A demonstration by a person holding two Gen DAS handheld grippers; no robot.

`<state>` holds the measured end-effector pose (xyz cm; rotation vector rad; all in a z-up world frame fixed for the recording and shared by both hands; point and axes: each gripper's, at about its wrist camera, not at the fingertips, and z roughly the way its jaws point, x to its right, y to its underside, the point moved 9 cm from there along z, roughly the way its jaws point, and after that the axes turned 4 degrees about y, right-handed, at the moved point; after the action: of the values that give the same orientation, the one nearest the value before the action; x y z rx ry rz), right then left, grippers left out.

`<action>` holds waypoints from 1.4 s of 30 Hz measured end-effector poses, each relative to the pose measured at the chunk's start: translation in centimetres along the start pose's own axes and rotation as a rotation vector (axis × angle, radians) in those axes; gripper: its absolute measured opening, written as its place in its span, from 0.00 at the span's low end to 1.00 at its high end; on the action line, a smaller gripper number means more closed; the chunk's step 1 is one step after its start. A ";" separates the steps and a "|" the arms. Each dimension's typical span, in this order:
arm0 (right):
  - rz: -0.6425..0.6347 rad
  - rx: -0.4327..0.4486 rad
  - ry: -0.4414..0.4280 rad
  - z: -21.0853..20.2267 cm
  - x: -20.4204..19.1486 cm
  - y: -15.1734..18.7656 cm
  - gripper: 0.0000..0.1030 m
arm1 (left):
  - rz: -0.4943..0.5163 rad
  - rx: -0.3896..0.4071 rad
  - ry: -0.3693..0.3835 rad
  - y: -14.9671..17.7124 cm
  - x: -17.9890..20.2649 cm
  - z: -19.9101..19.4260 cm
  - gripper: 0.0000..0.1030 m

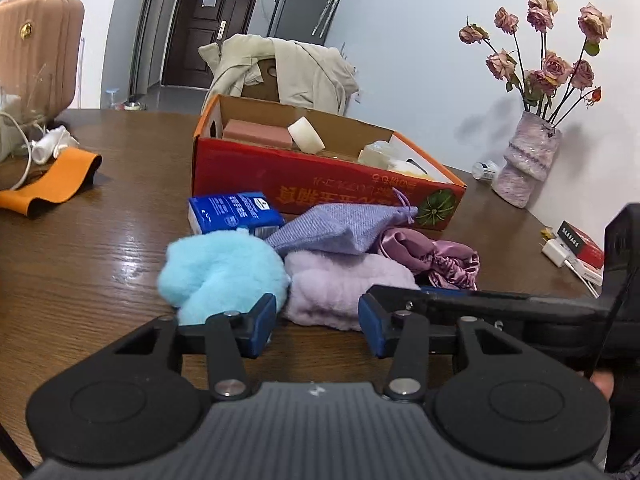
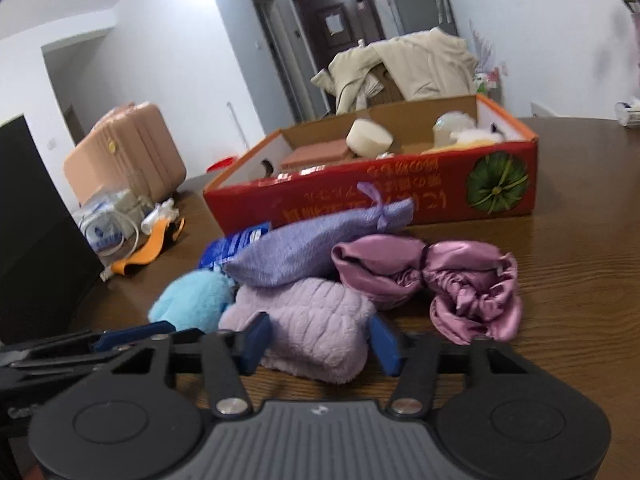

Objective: Organize soft objects
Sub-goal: 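Grasp the lavender knit cloth with both grippers, then carry the lavender cloth into the box and open both grippers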

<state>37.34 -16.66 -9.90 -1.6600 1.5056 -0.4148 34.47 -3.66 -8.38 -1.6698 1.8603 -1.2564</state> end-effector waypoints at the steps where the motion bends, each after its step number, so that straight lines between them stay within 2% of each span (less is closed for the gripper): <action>1: -0.013 -0.008 -0.012 0.1 -0.2 0.2 0.39 | -0.008 -0.001 0.007 0.0 0.0 -0.1 0.45; 4: -0.025 -0.038 -0.064 -1.1 -0.3 0.8 0.35 | -0.023 -0.011 0.048 0.2 0.7 -0.6 0.46; 7: -0.047 -0.089 -0.128 -3.3 0.0 2.0 0.35 | -0.027 -0.048 0.081 1.2 1.8 -0.4 0.47; 11: -0.023 -0.084 -0.111 -6.3 1.4 3.7 0.44 | -0.051 -0.097 0.117 2.6 2.9 0.4 0.46; 17: 0.077 -0.009 -0.096 -7.2 3.5 2.7 0.44 | -0.114 -0.134 0.160 3.3 3.6 1.4 0.45; 19: 0.103 -0.022 -0.078 -6.3 4.1 2.9 0.43 | -0.141 -0.143 0.162 3.5 3.6 1.5 0.45; 21: 0.123 -0.032 -0.076 -5.6 4.4 3.2 0.37 | -0.133 -0.135 0.160 3.6 3.8 1.4 0.41; 23: 0.120 -0.021 -0.084 -5.6 4.3 3.5 0.34 | -0.137 -0.140 0.175 3.8 4.3 1.3 0.31; 28: 0.081 -0.005 -0.058 -6.4 4.0 4.1 0.30 | -0.104 -0.134 0.166 4.0 5.5 0.4 0.22; 32: 0.075 0.007 -0.051 -7.8 3.9 4.6 0.29 | -0.069 -0.111 0.169 4.0 6.8 -0.9 0.20; 35: 0.073 0.034 -0.058 -9.3 3.8 4.3 0.29 | -0.033 -0.069 0.179 2.8 7.9 -2.1 0.20; 37: 0.073 0.063 -0.068 -10.4 3.7 3.3 0.29 | 0.002 -0.025 0.197 0.9 8.6 -2.9 0.19; 40: 0.055 0.128 -0.088 -11.6 3.4 0.4 0.29 | 0.061 0.041 0.207 -3.4 9.1 -3.1 0.19; 42: 0.055 0.165 -0.118 -11.5 3.4 -2.7 0.29 | 0.091 0.076 0.202 -6.8 9.0 -2.3 0.19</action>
<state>31.59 -24.09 -1.96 -1.4856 1.3891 -0.3933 34.72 -10.56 0.89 -1.4490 1.9506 -1.4850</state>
